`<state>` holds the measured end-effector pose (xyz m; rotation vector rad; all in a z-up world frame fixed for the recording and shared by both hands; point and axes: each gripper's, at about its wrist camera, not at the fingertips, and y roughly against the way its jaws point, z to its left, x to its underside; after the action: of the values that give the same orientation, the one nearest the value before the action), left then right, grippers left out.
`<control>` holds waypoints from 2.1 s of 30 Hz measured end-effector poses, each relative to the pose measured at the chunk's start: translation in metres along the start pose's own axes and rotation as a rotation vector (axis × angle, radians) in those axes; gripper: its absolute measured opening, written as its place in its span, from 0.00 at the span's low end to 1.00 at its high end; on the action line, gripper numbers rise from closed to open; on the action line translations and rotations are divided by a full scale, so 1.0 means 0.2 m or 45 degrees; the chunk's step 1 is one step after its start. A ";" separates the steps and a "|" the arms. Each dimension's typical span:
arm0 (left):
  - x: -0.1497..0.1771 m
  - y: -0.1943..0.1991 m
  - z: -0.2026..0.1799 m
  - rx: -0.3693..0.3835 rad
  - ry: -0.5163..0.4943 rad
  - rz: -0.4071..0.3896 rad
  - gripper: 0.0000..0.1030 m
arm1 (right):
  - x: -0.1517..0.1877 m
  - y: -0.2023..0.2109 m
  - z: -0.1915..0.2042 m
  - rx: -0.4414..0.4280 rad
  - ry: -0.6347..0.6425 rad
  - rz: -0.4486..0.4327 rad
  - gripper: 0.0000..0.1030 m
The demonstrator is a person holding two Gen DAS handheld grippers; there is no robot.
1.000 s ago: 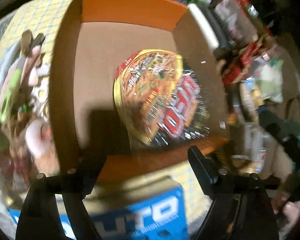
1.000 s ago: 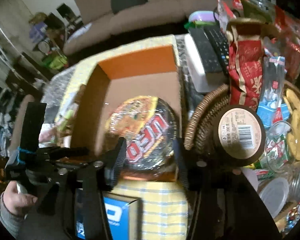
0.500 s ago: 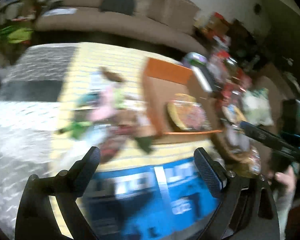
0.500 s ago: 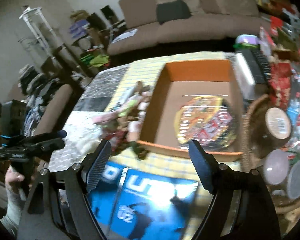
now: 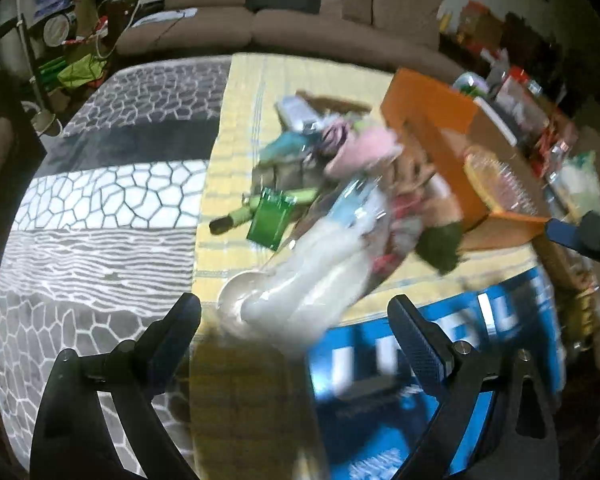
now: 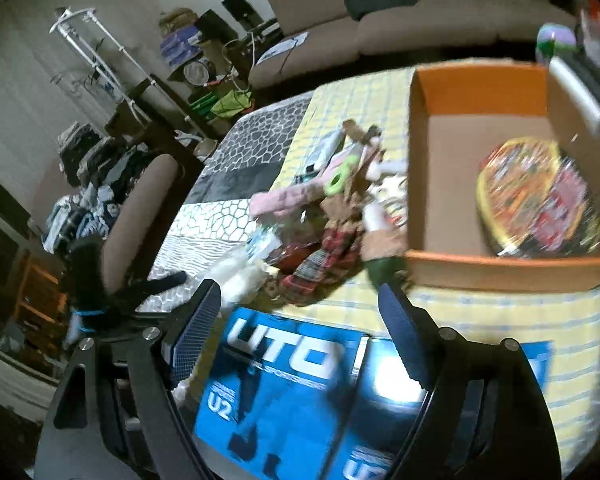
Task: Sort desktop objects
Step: 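Grasp the bagged white item with the right gripper and lift it, then carry the bagged white item into the orange box and open the right gripper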
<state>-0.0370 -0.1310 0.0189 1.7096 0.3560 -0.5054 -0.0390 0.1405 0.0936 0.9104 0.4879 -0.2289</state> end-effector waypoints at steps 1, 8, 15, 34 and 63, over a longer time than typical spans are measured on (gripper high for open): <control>0.01 -0.02 -0.01 -0.022 -0.014 0.003 0.94 | 0.02 -0.05 -0.01 -0.014 -0.019 0.006 0.77; 0.02 -0.18 0.06 0.040 0.076 0.070 0.38 | 0.05 -0.22 -0.04 -0.045 -0.040 -0.010 0.77; -0.02 -0.06 0.24 0.397 0.358 -0.047 0.37 | 0.04 -0.17 -0.08 -0.123 -0.062 -0.089 0.77; 0.02 0.01 -0.03 1.022 0.271 0.058 0.35 | 0.03 -0.67 -0.17 -0.673 -0.479 0.087 0.58; -0.12 0.05 -0.23 1.004 0.208 -0.043 0.79 | -0.62 -0.05 -0.26 0.255 0.207 0.172 0.35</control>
<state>-0.0460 -0.0874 0.0463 2.5216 0.3213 -0.5733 -0.1664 0.1738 0.1214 1.1594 0.5577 -0.0818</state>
